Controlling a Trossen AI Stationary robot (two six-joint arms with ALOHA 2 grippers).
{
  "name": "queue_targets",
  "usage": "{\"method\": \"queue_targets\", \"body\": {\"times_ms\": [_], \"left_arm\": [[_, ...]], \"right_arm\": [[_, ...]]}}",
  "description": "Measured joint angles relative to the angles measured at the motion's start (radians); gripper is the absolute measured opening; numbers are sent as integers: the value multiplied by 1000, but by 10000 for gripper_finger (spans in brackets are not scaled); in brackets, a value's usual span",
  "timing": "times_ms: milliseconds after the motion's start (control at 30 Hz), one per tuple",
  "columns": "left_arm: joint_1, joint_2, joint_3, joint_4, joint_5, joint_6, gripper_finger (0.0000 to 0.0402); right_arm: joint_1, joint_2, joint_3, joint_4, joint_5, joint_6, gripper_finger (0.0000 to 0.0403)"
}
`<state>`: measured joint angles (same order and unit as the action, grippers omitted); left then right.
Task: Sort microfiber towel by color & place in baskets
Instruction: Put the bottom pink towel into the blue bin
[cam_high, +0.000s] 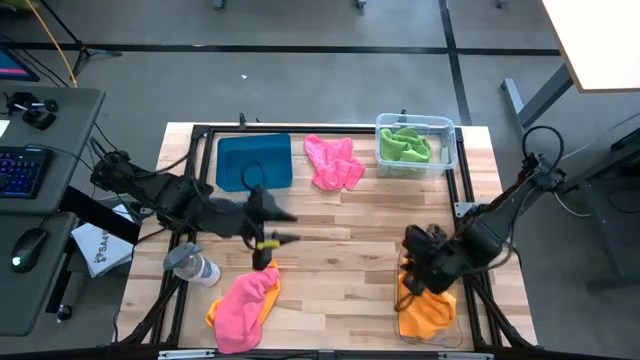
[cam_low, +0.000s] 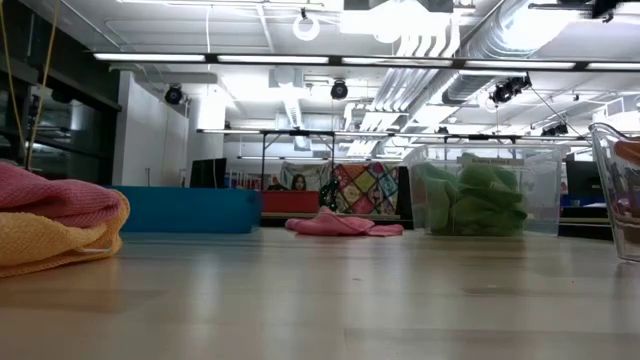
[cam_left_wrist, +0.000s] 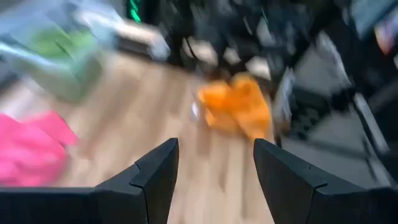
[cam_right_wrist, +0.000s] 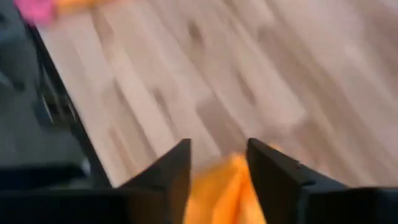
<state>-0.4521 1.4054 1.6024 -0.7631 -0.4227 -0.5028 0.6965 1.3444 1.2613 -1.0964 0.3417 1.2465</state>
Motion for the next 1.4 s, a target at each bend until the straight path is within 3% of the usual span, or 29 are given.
{"method": "queue_targets", "body": {"times_ms": [100, 267, 367, 500, 667, 900, 1167, 1400], "left_arm": [[-33, 39, 0, -93, 46, -80, 197], [-83, 156, -1, -347, 70, -374, 197], [-103, 270, -1, -458, 178, -494, 197], [-126, 436, -3, -491, 334, -533, 197], [-154, 556, -3, -494, 396, -625, 197], [-217, 489, -24, -552, 324, -807, 197], [-222, 206, -422, -165, 401, -1037, 197], [-195, 163, -457, -175, 351, -1032, 197]], "right_arm": [[-80, 9, 0, 130, 27, -141, 206], [-200, 18, 0, 320, 0, -338, 255], [-253, 18, 0, 338, -31, -402, 261], [-287, 18, 0, 319, -73, -440, 261], [-286, 18, 0, 291, -86, -443, 261], [-258, 18, 0, 229, -91, -443, 261], [-242, 18, 0, 229, -77, -443, 261], [-242, 18, 0, 242, -61, -436, 261]]}}
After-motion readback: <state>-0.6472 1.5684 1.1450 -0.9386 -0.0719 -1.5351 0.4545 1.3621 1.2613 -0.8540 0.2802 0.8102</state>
